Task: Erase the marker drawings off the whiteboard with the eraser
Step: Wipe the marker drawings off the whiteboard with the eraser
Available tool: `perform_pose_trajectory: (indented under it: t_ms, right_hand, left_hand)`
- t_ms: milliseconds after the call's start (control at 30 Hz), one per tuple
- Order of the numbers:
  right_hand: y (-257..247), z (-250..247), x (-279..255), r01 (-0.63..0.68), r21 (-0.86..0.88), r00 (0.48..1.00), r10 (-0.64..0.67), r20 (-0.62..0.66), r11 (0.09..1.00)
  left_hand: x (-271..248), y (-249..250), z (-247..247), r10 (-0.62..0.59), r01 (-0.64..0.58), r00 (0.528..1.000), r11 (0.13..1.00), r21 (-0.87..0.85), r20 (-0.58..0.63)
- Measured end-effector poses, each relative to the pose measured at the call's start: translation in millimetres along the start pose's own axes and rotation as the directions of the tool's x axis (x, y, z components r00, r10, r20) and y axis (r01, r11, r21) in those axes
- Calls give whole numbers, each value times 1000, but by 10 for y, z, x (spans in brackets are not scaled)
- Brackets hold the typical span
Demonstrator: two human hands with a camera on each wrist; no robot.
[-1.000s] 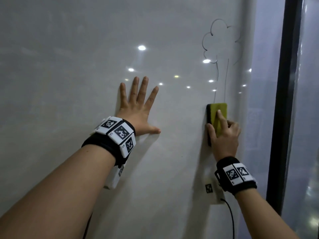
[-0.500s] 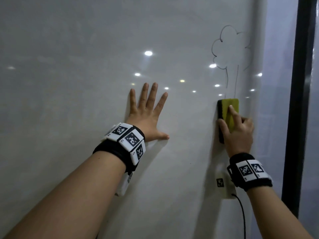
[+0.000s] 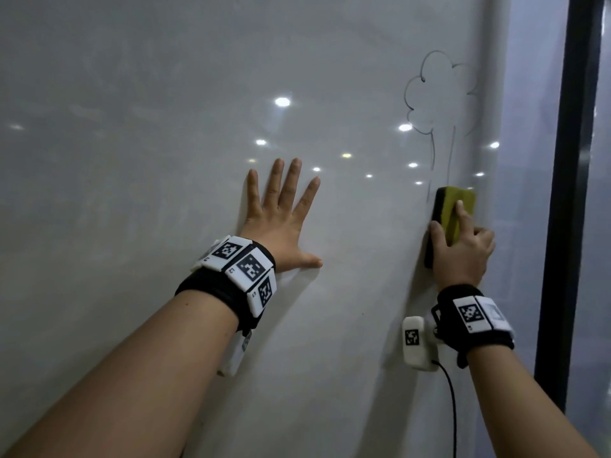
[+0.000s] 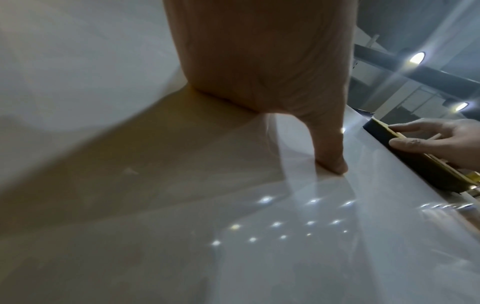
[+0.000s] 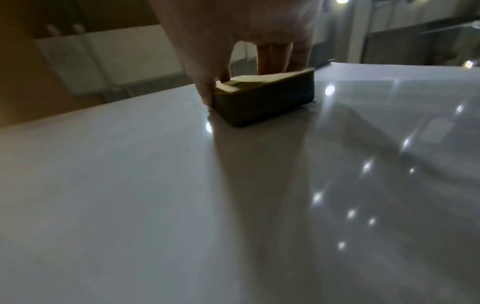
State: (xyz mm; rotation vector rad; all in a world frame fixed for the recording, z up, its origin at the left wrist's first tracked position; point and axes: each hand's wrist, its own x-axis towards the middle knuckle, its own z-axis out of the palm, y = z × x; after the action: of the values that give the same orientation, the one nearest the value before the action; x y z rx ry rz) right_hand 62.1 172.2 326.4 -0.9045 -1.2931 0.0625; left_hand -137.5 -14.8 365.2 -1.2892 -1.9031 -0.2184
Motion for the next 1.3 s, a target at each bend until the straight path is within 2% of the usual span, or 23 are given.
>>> perform_pose_trajectory:
  t_ms: [167,233,333,400,467,533,567,600,633,700,767,833,933,1000,1067,1133,1167,1300]
  right_hand:
    - [12,2,-111,220,-37,974,-217,65,975]
    - [28,-23,67,170,-56,985,-167,50,984]
    - [-29,-30,282,-7,-28,1000,7,12,1000]
    - [-117,6,208,-11,-27,1000,11,17,1000]
    - [-164,62,-1,168,-33,985,-166,53,985]
    - [-110,89,-137,361,-11,929,-359,84,932]
    - [-65,78,-117,404,-19,912,-400,88,915]
    - [-22,57,-43,393,-40,918,-389,78,919]
    - [15,40,66,329,-61,944,-326,60,942]
    - [25,-9,266,140,-71,990,-138,27,988]
    - [-48,-7,328,43,-56,999,-44,-6,998]
    - [-129,29,226,100,-55,995,-99,13,994]
    - [-103,48,88,307,-64,951,-304,59,949]
    - [-75,3,199,274,-102,961,-269,63,956]
    - [-111,-36,343,129,-94,991,-125,50,987]
    - [-203,-30,365,52,-61,998,-49,39,997]
    - [-244,-11,323,66,-59,997,-63,45,996]
    - [-253,-2,141,274,-116,958,-261,118,955]
  left_hand:
    - [6,0,6,6,-6,1000,1000,-2,1]
    - [5,-4,0,5,-5,1000,1000,3,5]
    - [11,-4,4,-1,1,1000,1000,5,2]
    - [13,0,3,-3,3,1000,1000,4,2]
    - [10,-2,8,-1,1,1000,1000,8,1]
    - [12,-10,16,1,-1,1000,1000,10,-4]
    - [11,-10,19,2,-2,1000,1000,6,-5]
    - [10,-9,20,3,-3,1000,1000,3,-7]
    - [12,-10,22,5,-5,1000,1000,3,-8]
    - [7,-8,25,7,-7,1000,1000,7,-9]
    - [13,-10,31,6,-5,1000,1000,12,-13]
    - [13,0,29,2,-2,1000,1000,7,-11]
    - [13,0,19,-8,9,1000,1000,18,-9]
    - [3,8,-1,-14,14,1000,1000,28,-2]
    - [-5,21,-15,-20,20,1000,999,40,-3]
    - [-9,30,-22,-27,27,1000,999,44,-8]
    - [-12,34,-24,-29,30,1000,998,46,-9]
    - [-13,37,-64,-43,44,999,998,38,-28]
